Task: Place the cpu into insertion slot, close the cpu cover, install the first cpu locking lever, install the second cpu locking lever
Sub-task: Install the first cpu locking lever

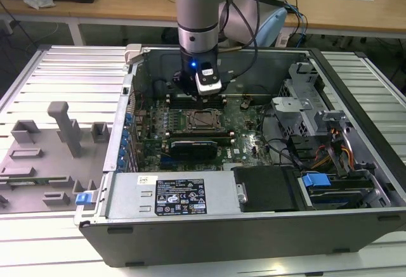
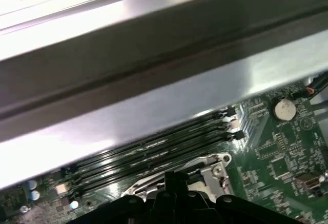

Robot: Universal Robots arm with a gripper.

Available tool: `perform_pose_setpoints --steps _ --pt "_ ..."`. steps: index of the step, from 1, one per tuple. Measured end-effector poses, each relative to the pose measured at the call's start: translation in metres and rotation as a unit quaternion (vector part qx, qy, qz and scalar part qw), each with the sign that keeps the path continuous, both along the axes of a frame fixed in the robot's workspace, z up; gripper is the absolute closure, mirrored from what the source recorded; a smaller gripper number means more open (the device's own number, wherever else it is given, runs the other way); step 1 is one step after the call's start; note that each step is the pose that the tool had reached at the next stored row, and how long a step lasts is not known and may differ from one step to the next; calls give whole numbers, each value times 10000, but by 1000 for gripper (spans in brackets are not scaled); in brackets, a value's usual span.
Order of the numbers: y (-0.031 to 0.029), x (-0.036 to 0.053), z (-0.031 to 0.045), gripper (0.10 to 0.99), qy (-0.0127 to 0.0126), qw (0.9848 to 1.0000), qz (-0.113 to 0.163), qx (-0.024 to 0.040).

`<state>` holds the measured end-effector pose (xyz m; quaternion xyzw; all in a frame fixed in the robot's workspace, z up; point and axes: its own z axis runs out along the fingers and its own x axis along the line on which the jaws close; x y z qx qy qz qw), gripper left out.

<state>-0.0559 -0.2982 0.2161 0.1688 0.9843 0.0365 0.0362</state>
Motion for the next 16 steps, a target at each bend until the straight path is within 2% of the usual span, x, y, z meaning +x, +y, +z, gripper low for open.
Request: perform_pose_setpoints --steps 1,2,9,14,16 --pt "-1 30 0 980 25 10000 69 -1" --pt "-3 30 0 980 28 9999 113 0" --pt "-21 31 -3 980 31 9987 504 -44" --pt "-76 30 -7 980 31 9978 659 -65" --pt "-119 29 -9 980 31 9974 719 -68"
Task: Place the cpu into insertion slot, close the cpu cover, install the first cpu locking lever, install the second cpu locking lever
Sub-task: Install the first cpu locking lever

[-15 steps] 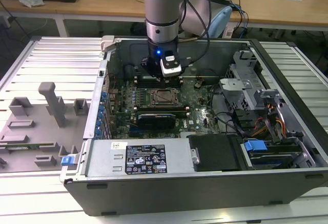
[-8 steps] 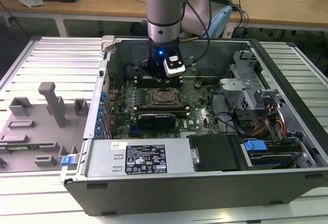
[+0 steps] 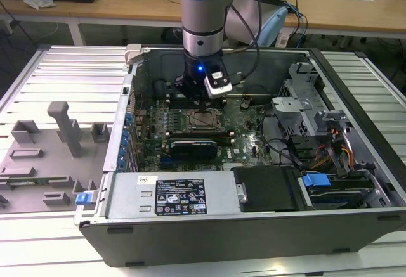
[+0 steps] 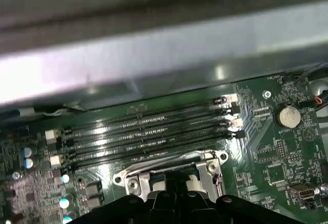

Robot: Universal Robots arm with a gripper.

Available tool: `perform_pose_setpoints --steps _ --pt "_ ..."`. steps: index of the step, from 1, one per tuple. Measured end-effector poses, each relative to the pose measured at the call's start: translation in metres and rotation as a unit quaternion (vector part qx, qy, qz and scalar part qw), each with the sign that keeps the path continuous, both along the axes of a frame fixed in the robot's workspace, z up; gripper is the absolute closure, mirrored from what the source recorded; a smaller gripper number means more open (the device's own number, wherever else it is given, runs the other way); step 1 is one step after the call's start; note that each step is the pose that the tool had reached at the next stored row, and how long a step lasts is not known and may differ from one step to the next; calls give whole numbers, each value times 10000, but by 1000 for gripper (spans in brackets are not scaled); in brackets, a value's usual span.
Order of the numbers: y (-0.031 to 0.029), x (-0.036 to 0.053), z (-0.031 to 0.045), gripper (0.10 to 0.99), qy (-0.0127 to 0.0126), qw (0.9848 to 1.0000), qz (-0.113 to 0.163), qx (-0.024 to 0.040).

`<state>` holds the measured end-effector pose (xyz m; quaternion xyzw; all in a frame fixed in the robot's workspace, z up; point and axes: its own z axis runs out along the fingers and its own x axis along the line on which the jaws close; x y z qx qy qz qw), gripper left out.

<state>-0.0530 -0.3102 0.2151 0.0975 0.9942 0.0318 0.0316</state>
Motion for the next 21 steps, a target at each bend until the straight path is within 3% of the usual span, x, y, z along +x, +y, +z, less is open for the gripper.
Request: perform_pose_setpoints --steps 5,7,10,12,14,18,21 --pt "-125 -4 -4 980 0 9999 104 -3" --pt "-132 -4 -5 980 1 9998 195 -14" --pt "-132 -4 -6 980 4 9982 602 -17" --pt "-133 -4 -9 980 30 9966 818 -30" --pt "-137 36 -12 980 100 9954 950 -31" --pt "-137 57 4 980 114 9951 985 -30" --pt "-137 57 78 980 114 9950 991 -31"
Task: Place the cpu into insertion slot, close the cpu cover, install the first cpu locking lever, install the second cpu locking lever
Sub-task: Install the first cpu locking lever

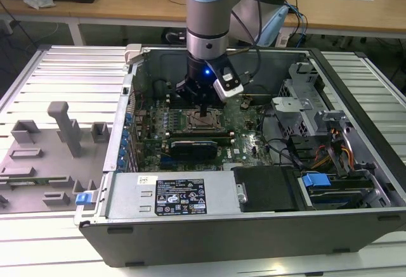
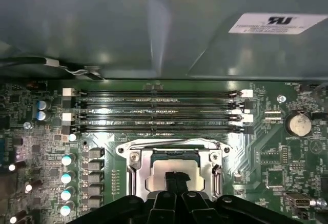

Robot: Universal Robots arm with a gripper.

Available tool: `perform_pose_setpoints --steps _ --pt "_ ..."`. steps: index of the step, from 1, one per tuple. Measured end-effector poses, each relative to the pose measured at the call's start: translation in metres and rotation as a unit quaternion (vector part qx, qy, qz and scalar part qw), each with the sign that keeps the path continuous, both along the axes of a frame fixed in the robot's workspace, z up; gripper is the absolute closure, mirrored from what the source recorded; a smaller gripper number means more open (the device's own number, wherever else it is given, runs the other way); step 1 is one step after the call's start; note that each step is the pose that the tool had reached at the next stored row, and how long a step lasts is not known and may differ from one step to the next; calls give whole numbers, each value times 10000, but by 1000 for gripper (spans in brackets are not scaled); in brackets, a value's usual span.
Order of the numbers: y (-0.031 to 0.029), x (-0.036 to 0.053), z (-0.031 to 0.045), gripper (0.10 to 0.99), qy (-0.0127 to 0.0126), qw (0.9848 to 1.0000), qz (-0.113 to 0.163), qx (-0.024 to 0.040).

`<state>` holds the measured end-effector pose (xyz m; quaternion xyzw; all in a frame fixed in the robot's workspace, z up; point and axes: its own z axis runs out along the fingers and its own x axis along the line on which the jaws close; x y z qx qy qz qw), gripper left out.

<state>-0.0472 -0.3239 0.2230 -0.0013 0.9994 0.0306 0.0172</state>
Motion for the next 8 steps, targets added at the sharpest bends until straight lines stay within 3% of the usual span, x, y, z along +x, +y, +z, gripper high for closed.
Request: perform_pose_setpoints --steps 4,8 --pt "0 0 170 980 -1 10000 4 -9" --pt "0 0 189 980 -1 10000 4 -10"
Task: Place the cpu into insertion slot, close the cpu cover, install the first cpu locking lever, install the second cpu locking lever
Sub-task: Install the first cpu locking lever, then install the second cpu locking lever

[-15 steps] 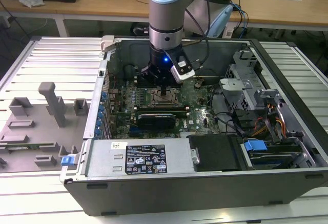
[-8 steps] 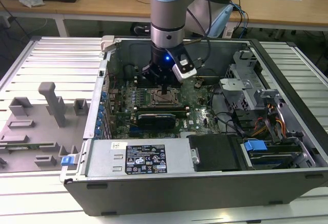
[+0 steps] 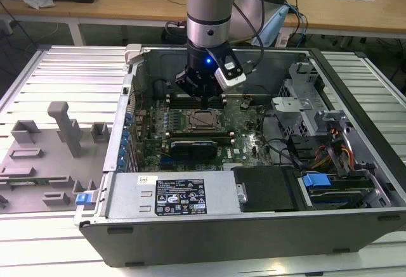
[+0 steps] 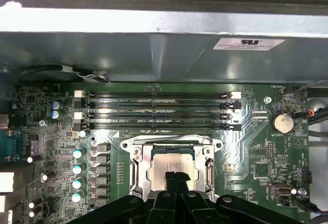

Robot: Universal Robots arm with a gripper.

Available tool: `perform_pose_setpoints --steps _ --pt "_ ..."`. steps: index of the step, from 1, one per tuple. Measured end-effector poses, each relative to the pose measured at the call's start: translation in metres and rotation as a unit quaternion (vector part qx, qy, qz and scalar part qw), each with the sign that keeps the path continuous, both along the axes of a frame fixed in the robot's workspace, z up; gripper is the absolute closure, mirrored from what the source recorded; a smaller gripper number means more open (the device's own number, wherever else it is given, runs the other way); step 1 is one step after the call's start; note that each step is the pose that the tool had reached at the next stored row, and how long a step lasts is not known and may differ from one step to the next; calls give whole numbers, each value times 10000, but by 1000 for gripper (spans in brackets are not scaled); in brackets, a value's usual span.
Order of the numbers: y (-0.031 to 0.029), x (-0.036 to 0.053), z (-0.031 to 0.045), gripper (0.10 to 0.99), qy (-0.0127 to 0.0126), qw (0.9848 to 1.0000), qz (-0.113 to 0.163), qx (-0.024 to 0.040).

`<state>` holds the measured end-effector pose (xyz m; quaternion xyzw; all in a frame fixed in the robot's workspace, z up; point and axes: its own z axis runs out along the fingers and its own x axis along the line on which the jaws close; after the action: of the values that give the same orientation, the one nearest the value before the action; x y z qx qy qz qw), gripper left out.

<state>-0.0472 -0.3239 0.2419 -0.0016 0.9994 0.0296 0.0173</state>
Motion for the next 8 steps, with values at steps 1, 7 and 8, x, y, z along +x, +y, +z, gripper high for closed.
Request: perform_pose_setpoints --steps 1,7,8 --pt "0 0 1 980 1 10000 0 -2" --pt "0 0 1 980 1 10000 0 -5" --pt "0 0 1 980 1 10000 0 -6"
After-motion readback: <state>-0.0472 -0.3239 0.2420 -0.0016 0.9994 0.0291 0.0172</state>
